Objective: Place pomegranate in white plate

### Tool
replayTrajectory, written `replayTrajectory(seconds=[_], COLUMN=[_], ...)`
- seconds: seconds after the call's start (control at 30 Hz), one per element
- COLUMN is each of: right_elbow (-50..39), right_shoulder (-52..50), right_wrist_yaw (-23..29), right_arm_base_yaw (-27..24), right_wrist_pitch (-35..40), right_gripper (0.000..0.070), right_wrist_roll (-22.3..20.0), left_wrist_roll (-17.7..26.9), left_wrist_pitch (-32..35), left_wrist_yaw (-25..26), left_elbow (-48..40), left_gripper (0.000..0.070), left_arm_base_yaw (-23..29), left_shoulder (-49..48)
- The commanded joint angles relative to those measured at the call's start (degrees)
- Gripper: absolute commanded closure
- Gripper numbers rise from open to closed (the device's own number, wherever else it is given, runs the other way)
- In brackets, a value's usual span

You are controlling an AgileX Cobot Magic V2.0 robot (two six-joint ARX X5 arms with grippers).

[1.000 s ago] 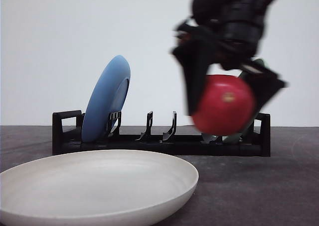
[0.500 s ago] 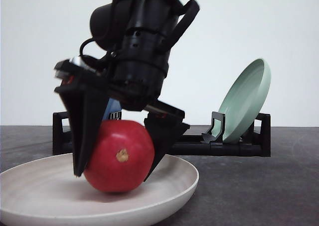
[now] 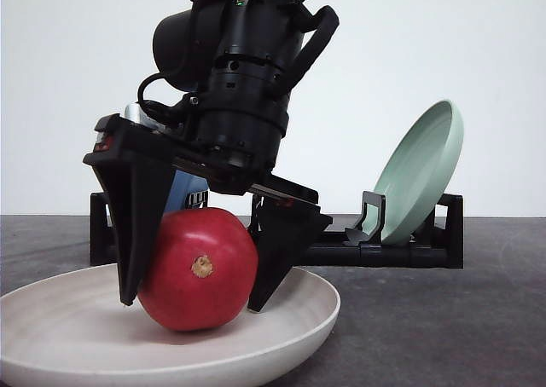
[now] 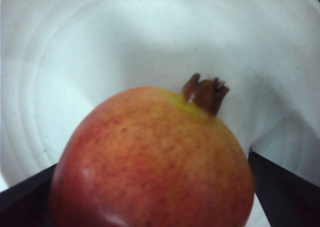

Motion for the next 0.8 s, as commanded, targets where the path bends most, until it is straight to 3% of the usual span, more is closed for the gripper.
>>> replayTrajectory(seconds=[0.0,0.27,0.37,0.6,0.77], right_elbow=[1.2,4.9,7.5,7.7,6.1], right_shoulder=[1.0,-3.6,-8.0,-24.9,-38.3], right_wrist_yaw=[0.0,0.7,3.6,8.2,14.5], right_arm_base_yaw=[0.9,-0.4,-1.2,-2.9,-3.3], right_wrist_pitch=[0.1,-4.3,-8.0,-14.3,-17.1], right_gripper=[0.0000,0.0000,0.0000,0.0000,0.0000], right_wrist_roll=[-0.2,-2.8,-3.5,-4.2,-4.2], left_wrist_roll=[-0.5,-0.9,-0.9,-1.4,-1.9], left_wrist_pitch=[0.6,0.6,0.6,0.6,0.7], left_wrist_yaw=[-0.2,-0.3,-0.6,-0.9,-1.1], left_elbow=[1.0,1.0,1.0,1.0,1.0], left_gripper=[0.0063,0.0063,0.0063,0.0063,0.0063], left_arm_base_yaw=[-0.8,-0.8,-0.8,-0.8,-0.8], left_shoulder=[0.0,0.0,0.0,0.0,0.0])
